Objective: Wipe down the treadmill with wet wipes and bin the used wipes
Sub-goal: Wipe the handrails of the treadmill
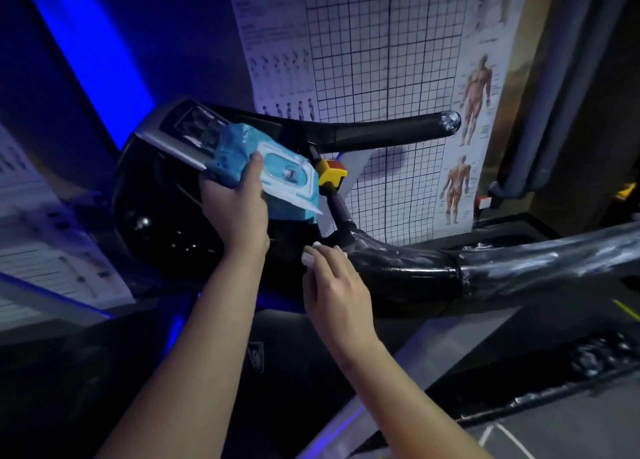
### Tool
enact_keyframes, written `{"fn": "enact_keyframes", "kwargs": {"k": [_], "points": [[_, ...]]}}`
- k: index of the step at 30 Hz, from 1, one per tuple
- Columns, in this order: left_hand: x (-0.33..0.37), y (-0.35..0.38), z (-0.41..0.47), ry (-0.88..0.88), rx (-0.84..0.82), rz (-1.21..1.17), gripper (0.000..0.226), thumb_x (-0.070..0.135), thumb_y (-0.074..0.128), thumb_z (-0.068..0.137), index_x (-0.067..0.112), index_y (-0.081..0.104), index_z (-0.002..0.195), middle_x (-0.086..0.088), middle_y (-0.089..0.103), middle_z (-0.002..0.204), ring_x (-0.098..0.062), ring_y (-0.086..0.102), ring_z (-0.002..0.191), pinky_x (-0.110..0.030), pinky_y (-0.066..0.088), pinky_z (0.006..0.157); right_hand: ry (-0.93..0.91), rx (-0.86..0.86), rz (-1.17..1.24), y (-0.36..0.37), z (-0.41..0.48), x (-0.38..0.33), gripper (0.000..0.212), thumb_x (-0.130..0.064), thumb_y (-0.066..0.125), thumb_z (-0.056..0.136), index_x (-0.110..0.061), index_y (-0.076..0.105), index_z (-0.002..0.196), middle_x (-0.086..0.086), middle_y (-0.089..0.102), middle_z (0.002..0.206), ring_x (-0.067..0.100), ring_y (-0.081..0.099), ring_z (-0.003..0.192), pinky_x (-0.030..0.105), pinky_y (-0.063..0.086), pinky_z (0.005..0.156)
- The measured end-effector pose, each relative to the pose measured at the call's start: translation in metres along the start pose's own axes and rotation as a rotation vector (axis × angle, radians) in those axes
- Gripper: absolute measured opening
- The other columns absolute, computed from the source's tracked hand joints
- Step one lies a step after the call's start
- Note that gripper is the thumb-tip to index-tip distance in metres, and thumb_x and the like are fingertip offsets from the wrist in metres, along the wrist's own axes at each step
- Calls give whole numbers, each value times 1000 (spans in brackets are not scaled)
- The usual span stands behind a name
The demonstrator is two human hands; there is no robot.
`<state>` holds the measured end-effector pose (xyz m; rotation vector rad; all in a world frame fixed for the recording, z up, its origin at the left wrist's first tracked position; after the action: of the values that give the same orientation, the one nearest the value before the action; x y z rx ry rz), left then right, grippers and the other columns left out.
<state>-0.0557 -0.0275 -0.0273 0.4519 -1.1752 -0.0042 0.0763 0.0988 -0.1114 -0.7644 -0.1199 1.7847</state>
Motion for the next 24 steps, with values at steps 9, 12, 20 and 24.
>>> {"fn": "enact_keyframes", "kwargs": {"k": [9,12,20,24], "points": [[-26,26,12,51,-112,148,45,32,86,85,25,59,121,15,69,110,6,70,98,-25,60,89,-19,75,-39,-23,-11,43,23,-2,54,97,0,71,112,9,68,118,27,66,109,37,53,97],[-34,26,15,23,-109,118,40,34,86,80,33,60,111,12,72,112,-3,74,100,-31,61,89,33,73,-51,-35,-17,74,24,-3,54,96,0,70,114,9,67,120,27,66,111,40,54,94],[-40,34,11,35,-184,178,37,25,86,86,33,59,110,13,72,109,6,72,93,-18,56,77,113,59,-82,-74,-21,130,24,-5,53,92,-1,71,108,7,68,122,23,67,111,28,53,93],[-41,35,11,19,-182,188,41,24,85,87,27,58,118,16,70,108,11,70,89,-14,55,74,220,91,-58,-80,-17,129,26,-11,49,95,-5,72,107,2,69,120,21,70,105,24,52,88]]}}
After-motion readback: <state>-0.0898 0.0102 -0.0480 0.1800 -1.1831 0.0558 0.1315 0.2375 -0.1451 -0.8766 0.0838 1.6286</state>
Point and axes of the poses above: each hand's wrist, its own z-axis towards the middle knuckle, its own y-axis out of the palm, x = y × z, the point moved 8 cm from there along z, towards the middle knuckle
